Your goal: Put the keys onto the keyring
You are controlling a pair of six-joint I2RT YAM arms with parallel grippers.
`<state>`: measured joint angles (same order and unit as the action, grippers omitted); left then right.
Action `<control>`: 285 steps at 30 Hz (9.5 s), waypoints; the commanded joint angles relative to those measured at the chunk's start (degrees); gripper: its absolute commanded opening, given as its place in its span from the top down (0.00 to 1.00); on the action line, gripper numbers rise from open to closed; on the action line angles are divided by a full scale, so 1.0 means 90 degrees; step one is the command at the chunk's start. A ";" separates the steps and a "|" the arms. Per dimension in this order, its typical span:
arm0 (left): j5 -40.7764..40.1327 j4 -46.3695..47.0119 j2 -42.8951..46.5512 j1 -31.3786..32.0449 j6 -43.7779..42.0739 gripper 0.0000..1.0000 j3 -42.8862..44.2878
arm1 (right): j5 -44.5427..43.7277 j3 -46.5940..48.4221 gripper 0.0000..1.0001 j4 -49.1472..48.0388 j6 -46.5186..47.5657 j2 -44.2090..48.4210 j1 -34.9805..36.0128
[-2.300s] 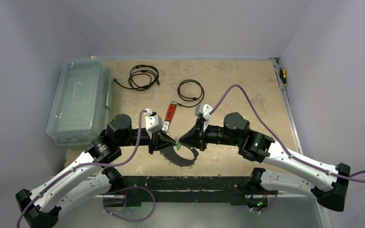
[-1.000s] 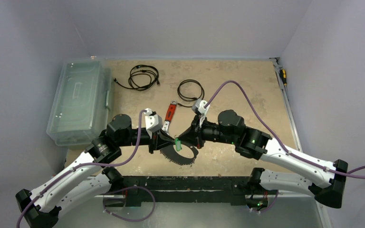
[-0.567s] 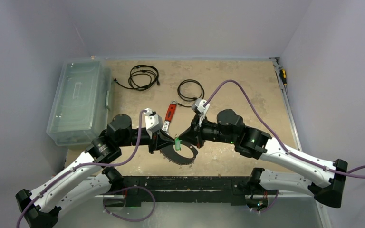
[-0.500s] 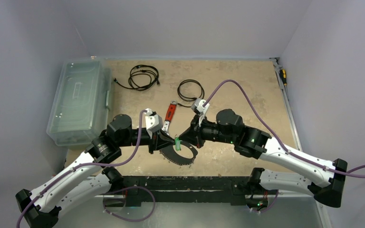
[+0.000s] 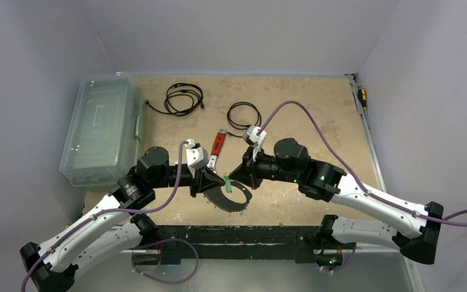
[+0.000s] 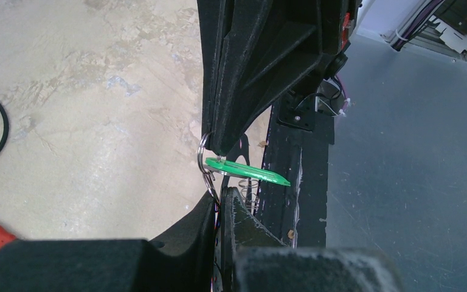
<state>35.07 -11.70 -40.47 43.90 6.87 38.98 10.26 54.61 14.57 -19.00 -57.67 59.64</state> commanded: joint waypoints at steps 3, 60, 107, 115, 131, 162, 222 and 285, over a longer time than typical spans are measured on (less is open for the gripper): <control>0.0015 0.0440 0.0182 0.0002 0.0037 1.00 0.0095 | 0.0028 0.0469 1.00 0.0734 0.0463 -0.0170 -0.0014; -0.0368 0.0512 0.0247 -0.0005 0.0191 1.00 0.0076 | -0.4336 -0.0722 0.32 0.3345 -0.4248 0.1052 -0.0015; 0.0164 0.1489 0.0809 0.0004 -0.0036 1.00 -0.0225 | -0.3325 -0.1094 0.35 0.1840 -0.2826 0.2585 -0.0015; 0.1006 0.1992 0.0805 0.0004 0.0428 1.00 -0.0345 | -0.0339 -0.1632 0.37 -0.1977 -0.0312 0.2955 -0.0015; 0.1361 0.2278 0.0787 0.0005 0.0721 1.00 -0.0473 | 0.2152 -0.0860 0.56 -0.3139 0.1249 0.1115 -0.0015; 0.1265 0.2253 0.0854 0.0005 0.0750 1.00 -0.0500 | 0.2346 -0.0485 0.75 -0.2585 0.1556 0.0495 -0.0015; -0.0508 0.0076 0.0743 -0.0001 -0.0446 0.54 0.0815 | 0.0013 0.1010 1.00 -0.0490 0.2311 0.0275 -0.0015; 0.0695 0.0636 0.0457 -0.0002 -0.0837 0.14 0.0445 | 0.2424 0.0780 1.00 -0.0207 0.2580 0.0537 -0.0015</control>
<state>36.91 -9.89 -33.41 43.90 -1.17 44.05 29.04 57.76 10.98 2.90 -54.24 59.31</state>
